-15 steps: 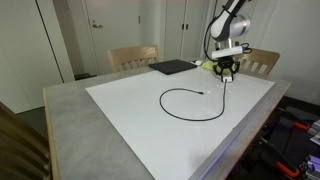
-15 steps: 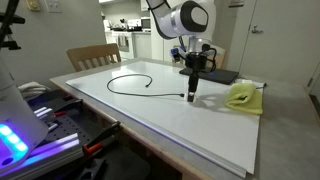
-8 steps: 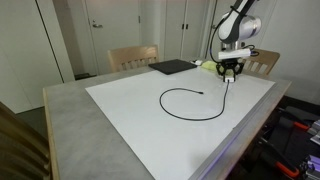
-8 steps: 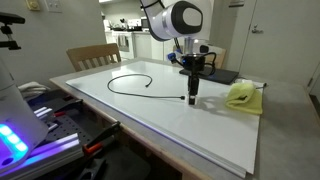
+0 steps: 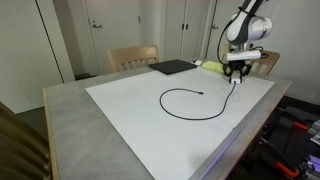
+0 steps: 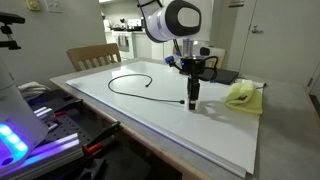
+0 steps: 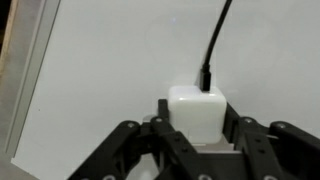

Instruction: Straighten the cable

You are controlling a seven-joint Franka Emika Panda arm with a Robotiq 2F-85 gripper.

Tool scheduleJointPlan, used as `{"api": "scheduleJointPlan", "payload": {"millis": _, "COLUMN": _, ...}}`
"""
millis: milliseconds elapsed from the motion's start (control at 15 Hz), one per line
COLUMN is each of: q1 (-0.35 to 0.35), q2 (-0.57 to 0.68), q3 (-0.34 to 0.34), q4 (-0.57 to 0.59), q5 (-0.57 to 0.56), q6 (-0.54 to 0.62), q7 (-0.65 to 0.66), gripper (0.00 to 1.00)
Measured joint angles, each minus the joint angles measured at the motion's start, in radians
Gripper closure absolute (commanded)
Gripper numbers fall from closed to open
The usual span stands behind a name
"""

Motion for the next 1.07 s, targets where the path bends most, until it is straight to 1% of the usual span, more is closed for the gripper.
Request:
{"api": "scheduleJointPlan", "payload": {"millis": 67, "q1": -0.001, "q2": -0.006, "q3": -0.005, "q4": -0.011, "q5": 0.000, "q6": 0.002, "q7": -0.007, "gripper": 0.40}}
{"api": "scheduleJointPlan", "payload": {"millis": 133, "q1": -0.001, "q2": -0.012, "q3": -0.011, "q4": -0.021, "q5": 0.000, "q6": 0.002, "q7": -0.011, "gripper": 0.23}}
{"api": "scheduleJointPlan", "payload": {"millis": 333, "q1": 0.001, "q2": -0.021, "q3": -0.035, "q4": -0.047, "q5": -0.002, "q6": -0.004, "q7": -0.016, "gripper": 0.01}}
{"api": "scheduleJointPlan", "payload": {"millis": 533, "q1": 0.011, "q2": -0.025, "q3": -0.049, "q4": -0.048, "q5": -0.011, "q6": -0.038, "q7": -0.020, "gripper": 0.00}}
{"api": "scheduleJointPlan", "payload": {"millis": 733, "q1": 0.047, "q2": -0.044, "q3": -0.049, "q4": -0.027, "q5": -0.050, "q6": -0.125, "q7": -0.020, "gripper": 0.00}}
{"api": "scheduleJointPlan", "payload": {"millis": 933, "q1": 0.100, "q2": -0.071, "q3": -0.039, "q4": 0.037, "q5": -0.104, "q6": -0.299, "q7": -0.015, "gripper": 0.00}}
{"api": "scheduleJointPlan", "payload": {"millis": 1067, "q1": 0.124, "q2": -0.074, "q3": -0.014, "q4": 0.106, "q5": -0.132, "q6": -0.442, "q7": -0.014, "gripper": 0.00}}
